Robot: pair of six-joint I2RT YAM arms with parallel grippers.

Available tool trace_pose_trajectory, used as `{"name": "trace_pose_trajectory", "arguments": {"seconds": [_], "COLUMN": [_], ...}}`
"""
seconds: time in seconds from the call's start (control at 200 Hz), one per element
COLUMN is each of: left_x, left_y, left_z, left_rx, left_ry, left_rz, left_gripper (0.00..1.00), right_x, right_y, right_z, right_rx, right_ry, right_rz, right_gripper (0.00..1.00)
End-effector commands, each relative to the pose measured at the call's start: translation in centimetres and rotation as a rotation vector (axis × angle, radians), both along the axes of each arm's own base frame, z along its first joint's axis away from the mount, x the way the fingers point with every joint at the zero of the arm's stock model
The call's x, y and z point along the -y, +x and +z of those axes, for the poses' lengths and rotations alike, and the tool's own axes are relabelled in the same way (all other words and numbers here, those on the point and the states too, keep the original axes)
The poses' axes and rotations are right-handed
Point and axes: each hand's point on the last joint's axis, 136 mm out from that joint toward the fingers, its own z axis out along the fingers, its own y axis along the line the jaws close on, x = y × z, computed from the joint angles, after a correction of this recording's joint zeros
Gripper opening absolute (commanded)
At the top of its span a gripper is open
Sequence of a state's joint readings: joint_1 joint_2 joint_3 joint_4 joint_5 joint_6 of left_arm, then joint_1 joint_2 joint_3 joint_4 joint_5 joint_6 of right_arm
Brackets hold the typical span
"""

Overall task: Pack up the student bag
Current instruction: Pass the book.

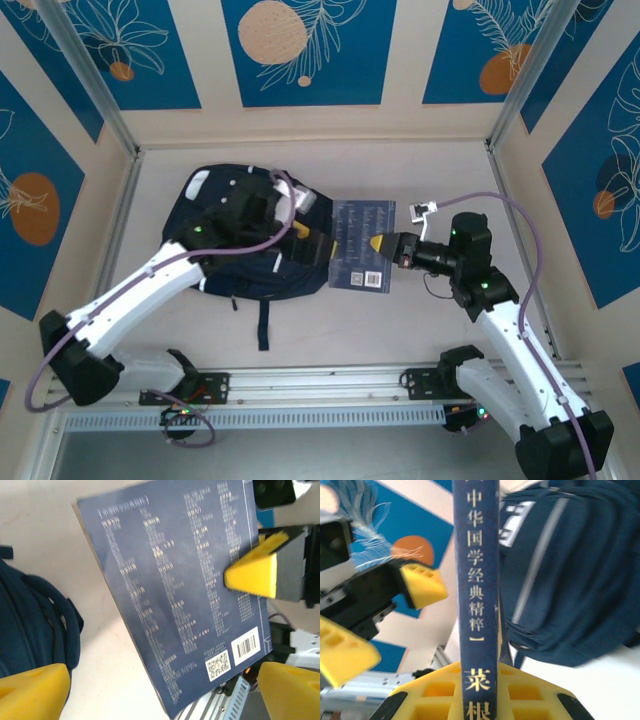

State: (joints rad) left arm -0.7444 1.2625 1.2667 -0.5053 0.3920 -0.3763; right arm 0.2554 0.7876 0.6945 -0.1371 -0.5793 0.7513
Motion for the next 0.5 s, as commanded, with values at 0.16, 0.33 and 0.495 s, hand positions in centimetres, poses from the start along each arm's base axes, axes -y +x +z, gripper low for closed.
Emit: {"name": "trace_pose_trajectory", "arguments": {"seconds": [0.16,0.33,0.495], "left_x": [-0.2,0.1,0.4], "left_y": [-2.3,-4.1,-6.0], "left_z": [2.1,4.7,6.8], "left_rx": [0.022,0.044,0.043], "left_ry": [-0.121,-0.249,-0.379], "left_rz": [-0.159,-0.239,-0.331], "left_gripper": [1.00,0.98,0.89], "right_x": [-3.4,-3.9,-4.0], "right_y": [-5.6,-7.1,-7.2], "right_z": [8.7,10.2,10.4], "right_rx": [0.284,0.329,0.340], "right_ry": [0.171,0.204,0.202], "right_rz": [0.363,0.415,0.412], "right_gripper": [0.00,0.00,0.00]}}
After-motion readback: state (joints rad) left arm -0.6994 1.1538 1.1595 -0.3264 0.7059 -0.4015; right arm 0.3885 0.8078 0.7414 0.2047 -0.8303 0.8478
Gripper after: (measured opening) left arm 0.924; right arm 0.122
